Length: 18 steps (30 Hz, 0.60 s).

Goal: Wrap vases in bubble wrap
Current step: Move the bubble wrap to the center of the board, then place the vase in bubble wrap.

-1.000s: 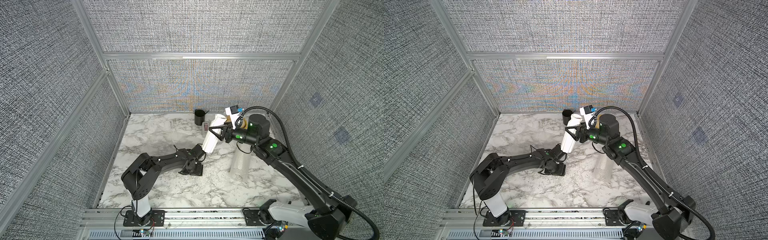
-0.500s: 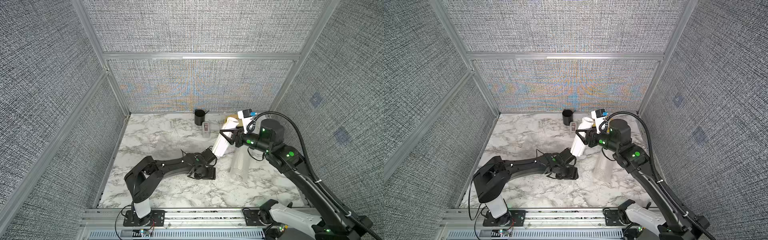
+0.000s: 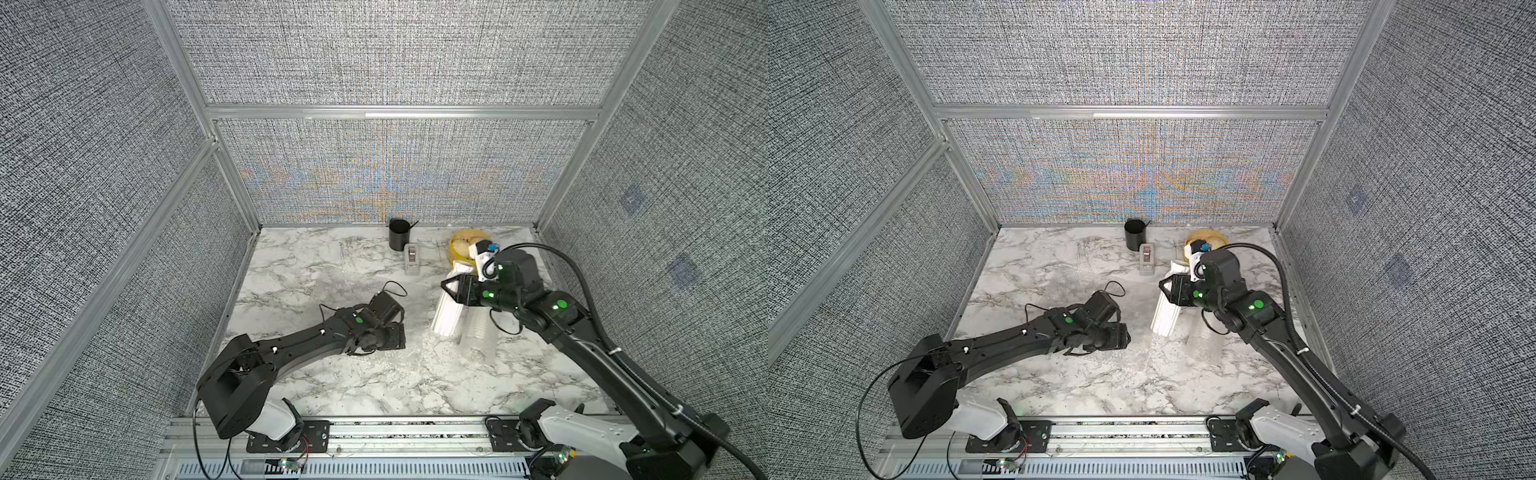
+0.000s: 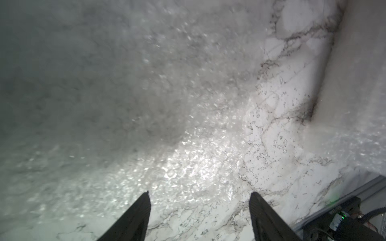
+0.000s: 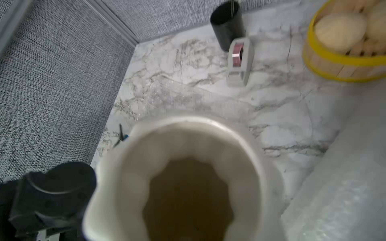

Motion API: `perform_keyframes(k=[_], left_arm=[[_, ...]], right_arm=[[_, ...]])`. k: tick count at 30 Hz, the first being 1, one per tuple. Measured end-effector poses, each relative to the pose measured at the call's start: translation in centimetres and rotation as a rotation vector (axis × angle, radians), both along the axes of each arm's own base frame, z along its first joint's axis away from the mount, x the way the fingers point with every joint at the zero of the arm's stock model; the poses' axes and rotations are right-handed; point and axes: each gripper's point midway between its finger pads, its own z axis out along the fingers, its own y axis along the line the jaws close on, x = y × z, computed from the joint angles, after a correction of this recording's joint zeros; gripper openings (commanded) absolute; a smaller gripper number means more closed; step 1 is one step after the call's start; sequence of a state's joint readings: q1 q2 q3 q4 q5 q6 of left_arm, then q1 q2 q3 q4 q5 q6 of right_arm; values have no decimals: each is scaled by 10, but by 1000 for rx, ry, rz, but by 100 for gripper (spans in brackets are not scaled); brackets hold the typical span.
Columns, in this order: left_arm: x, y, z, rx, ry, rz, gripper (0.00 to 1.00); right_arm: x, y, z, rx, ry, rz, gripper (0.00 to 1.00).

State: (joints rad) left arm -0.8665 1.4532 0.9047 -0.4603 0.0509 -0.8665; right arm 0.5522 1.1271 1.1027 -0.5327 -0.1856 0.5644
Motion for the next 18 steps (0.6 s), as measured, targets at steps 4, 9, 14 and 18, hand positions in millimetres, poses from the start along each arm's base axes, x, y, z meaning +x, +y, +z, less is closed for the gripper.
perform_keyframes(k=[4,9,14,18], left_arm=[[16,28,9,9,-46,77,75],[34,42,25,16,-129,113,76],[42,45,26,27,-145,120,75],[47,40,28,14,-163,110,75]], right_arm=[[-4,31,-44,0,146,7,0],[2,61,-84,23,253,-14,0],[14,71,-123,18,340,-70,0],[21,86,-138,31,383,-64,0]])
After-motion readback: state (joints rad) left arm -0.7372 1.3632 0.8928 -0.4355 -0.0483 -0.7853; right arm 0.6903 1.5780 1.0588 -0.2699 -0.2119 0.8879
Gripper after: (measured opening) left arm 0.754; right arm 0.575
